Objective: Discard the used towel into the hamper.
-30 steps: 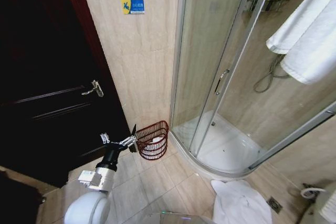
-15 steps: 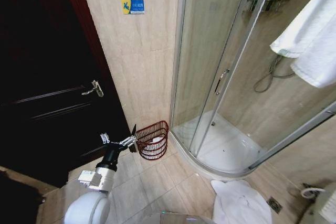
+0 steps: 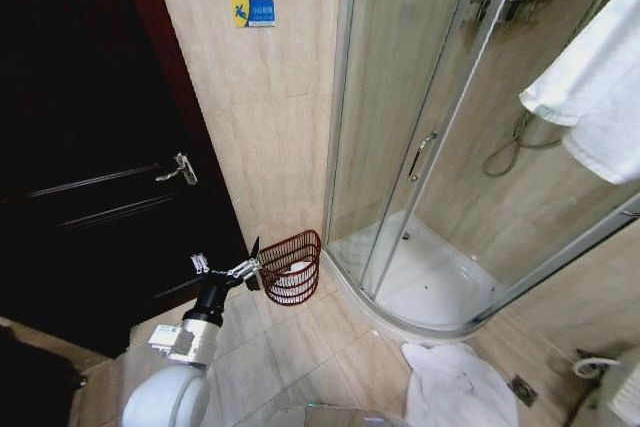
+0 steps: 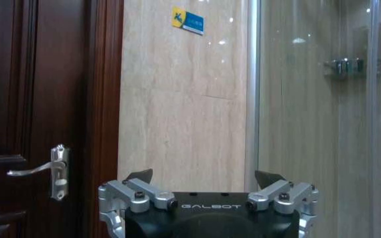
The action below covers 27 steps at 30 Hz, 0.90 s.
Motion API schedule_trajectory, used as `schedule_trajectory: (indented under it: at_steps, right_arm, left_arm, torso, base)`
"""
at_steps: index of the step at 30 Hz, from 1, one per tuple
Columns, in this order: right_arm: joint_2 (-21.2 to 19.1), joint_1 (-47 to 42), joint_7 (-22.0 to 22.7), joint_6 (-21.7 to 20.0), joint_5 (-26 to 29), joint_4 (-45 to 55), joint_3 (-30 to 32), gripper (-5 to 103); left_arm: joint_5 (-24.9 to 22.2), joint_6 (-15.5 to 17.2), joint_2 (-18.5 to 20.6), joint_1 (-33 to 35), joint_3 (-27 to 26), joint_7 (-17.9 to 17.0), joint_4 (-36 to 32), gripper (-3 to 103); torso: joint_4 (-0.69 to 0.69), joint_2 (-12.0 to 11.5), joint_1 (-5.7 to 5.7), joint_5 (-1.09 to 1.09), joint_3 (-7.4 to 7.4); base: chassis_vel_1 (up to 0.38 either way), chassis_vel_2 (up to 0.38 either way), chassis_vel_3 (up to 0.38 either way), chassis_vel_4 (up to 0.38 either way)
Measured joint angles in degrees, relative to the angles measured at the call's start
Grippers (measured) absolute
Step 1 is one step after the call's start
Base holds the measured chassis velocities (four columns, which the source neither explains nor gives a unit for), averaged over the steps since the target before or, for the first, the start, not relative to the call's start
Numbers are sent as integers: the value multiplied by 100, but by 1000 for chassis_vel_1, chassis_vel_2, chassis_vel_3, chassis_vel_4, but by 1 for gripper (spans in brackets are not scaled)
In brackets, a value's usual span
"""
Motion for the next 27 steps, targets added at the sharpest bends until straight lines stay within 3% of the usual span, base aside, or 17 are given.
schedule_trajectory:
  at_steps: [7, 14, 23, 27]
  right_arm:
    - [-305, -792, 5, 115, 187, 392, 784, 11]
    - [-275, -1716, 0, 544, -98, 633, 1229, 11]
    - [138, -3209, 33, 724, -356, 1112, 2127, 11]
    - [505, -4107, 31, 853, -526, 1319, 2611, 11]
  left_arm:
    - [0, 0, 0, 0, 0, 0, 0, 100]
    - [0, 0, 0, 0, 0, 0, 0, 100]
    - [0, 0, 0, 0, 0, 0, 0, 100]
    - [0, 0, 0, 0, 0, 0, 0, 100]
  torso:
    - [-1, 0, 0, 0, 0]
    - [0, 0, 0, 1, 0]
    - [0, 0, 0, -2, 0]
    - [1, 0, 0, 0, 0]
  base:
    - [0, 0, 0, 0]
    - [0, 0, 0, 0]
    - [0, 0, 0, 0]
    - [0, 0, 0, 0]
